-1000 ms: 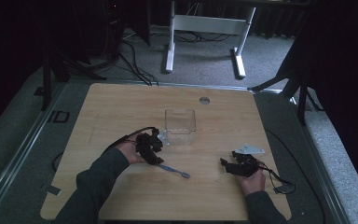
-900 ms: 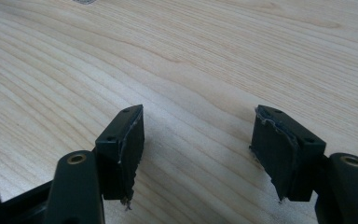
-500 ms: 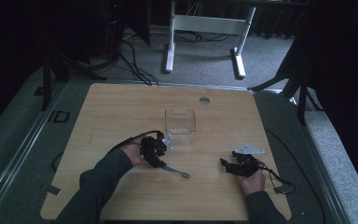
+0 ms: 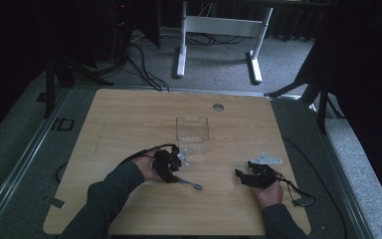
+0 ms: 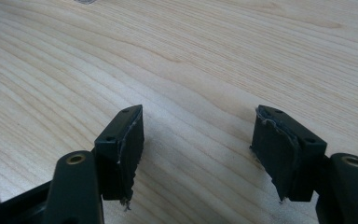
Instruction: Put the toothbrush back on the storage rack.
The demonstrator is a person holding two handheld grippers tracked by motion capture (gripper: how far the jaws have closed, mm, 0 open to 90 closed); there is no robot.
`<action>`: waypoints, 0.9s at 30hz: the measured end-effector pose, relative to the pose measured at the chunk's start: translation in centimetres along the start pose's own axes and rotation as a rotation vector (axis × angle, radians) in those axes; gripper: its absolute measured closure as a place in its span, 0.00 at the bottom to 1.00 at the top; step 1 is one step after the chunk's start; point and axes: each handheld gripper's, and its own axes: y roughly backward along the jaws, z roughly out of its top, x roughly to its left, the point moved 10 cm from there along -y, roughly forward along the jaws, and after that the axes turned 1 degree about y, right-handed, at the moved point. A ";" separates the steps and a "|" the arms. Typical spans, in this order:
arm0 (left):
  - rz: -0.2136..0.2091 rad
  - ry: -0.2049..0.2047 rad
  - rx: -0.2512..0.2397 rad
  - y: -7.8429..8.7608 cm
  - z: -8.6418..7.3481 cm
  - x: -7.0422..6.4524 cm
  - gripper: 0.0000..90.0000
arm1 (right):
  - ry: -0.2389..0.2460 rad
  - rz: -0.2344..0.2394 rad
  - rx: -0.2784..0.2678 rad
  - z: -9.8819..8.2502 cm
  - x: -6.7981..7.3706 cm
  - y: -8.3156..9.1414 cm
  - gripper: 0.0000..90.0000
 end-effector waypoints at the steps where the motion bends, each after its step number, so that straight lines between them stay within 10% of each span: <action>1: -0.001 0.005 0.000 -0.1 0.0 -0.1 0.63 | 0.000 0.000 0.000 0.0 0.0 0.0 0.37; 27: -0.018 -0.063 0.054 -1.2 0.3 -0.8 0.75 | -0.001 0.000 0.000 0.0 0.0 0.0 0.37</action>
